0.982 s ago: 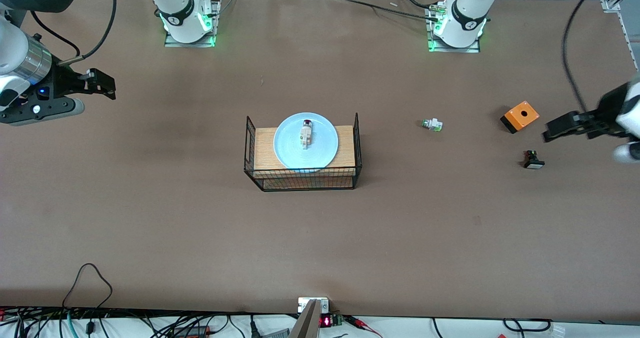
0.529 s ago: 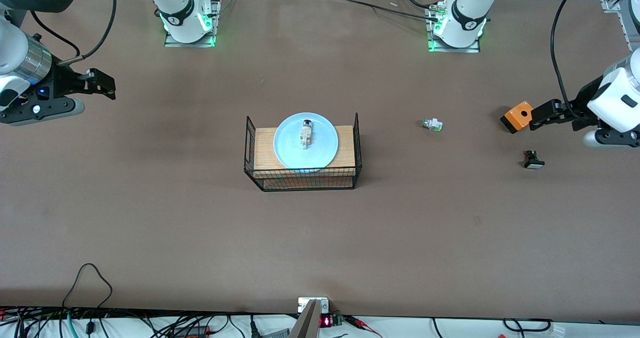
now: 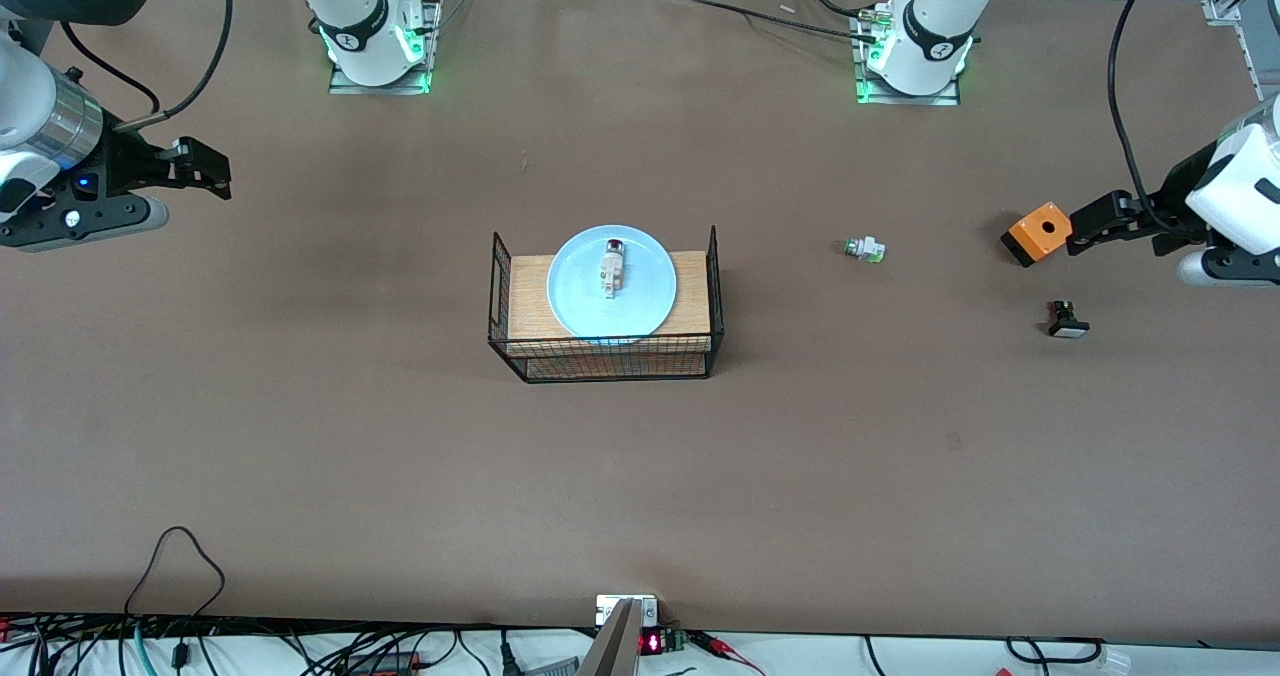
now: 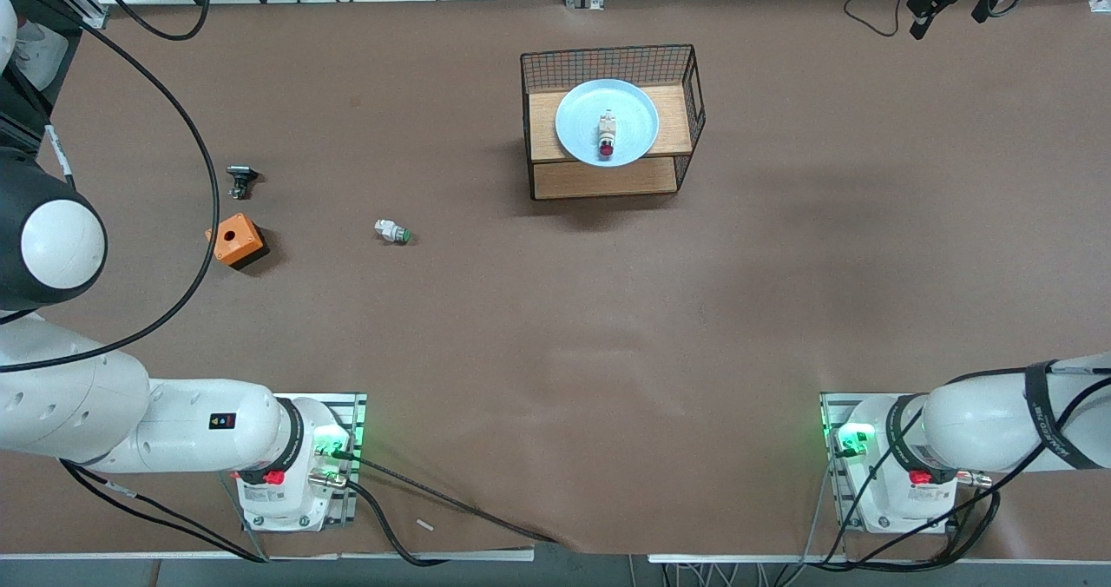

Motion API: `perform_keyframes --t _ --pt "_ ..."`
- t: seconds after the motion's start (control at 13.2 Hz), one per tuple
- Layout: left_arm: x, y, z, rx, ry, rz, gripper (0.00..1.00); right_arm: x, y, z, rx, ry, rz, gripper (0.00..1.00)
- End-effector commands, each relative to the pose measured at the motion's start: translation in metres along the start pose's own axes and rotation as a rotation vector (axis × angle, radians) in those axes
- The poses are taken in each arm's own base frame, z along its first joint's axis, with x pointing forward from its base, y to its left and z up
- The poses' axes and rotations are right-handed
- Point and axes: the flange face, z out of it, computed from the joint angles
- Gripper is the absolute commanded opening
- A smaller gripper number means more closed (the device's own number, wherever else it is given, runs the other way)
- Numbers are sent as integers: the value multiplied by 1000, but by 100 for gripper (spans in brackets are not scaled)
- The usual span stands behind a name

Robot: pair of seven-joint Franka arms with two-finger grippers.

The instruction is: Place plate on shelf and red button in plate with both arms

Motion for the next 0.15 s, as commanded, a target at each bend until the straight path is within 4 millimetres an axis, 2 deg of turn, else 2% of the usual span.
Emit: perform_keyframes --t 0.0,0.08 --pt "-8 -7 -5 -4 4 27 100 1 0 -4 13 -3 9 100" --pt "-8 -7 -6 -4 5 27 100 1 0 -4 13 -3 11 100"
